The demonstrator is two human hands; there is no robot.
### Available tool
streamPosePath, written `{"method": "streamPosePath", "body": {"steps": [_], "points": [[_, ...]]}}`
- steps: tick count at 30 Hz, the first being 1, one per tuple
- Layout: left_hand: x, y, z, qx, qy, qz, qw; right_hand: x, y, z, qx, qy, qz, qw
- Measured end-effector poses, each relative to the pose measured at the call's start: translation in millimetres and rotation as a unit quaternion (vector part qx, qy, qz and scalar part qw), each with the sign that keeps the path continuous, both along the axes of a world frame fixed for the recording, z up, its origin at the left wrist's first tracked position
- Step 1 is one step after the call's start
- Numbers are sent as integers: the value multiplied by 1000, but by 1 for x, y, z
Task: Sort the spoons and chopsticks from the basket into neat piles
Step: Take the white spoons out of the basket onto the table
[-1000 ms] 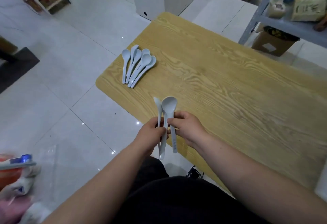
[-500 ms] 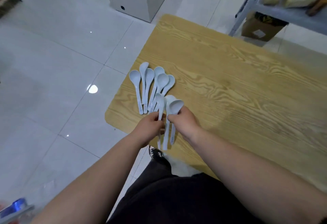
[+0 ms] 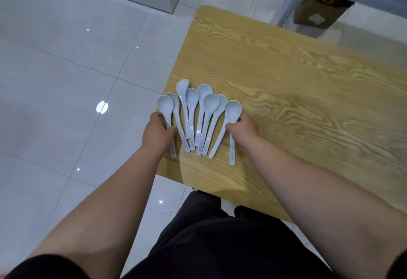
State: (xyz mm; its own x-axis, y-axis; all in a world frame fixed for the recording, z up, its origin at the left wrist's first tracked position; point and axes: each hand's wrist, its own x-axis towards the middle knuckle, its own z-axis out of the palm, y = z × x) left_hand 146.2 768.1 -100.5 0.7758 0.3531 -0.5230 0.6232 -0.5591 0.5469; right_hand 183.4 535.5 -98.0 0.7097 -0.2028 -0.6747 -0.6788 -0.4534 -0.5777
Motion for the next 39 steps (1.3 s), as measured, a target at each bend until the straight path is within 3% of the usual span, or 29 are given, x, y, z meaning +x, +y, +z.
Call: {"method": "streamPosePath", "body": {"steps": [6, 11, 15, 19, 23, 27, 34, 39], "points": [[15, -12, -13, 63, 10, -63, 996, -4, -1, -10, -33, -12, 10, 999], [22, -35, -17, 64, 17, -141, 988, -13, -12, -8, -20, 2, -28, 999], [25, -53, -17, 59, 23, -187, 980, -21, -17, -10, -17, -25, -1, 1000], [27, -54, -18, 55, 35, -198, 978, -30, -17, -12, -25, -49, 38, 998], [17, -40, -21, 33, -21, -187, 981, -36, -19, -13, -34, -67, 50, 996], [5, -32, -20, 51, -55, -276, 958, -36, -22, -11, -70, -52, 135, 987], [1, -36, 5, 85, -60, -322, 941, -44, -42, 20, -73, -22, 249, 965], [-15, -64, 47, 40, -107, -391, 913, -81, -81, 55, -103, -40, 299, 948]]}}
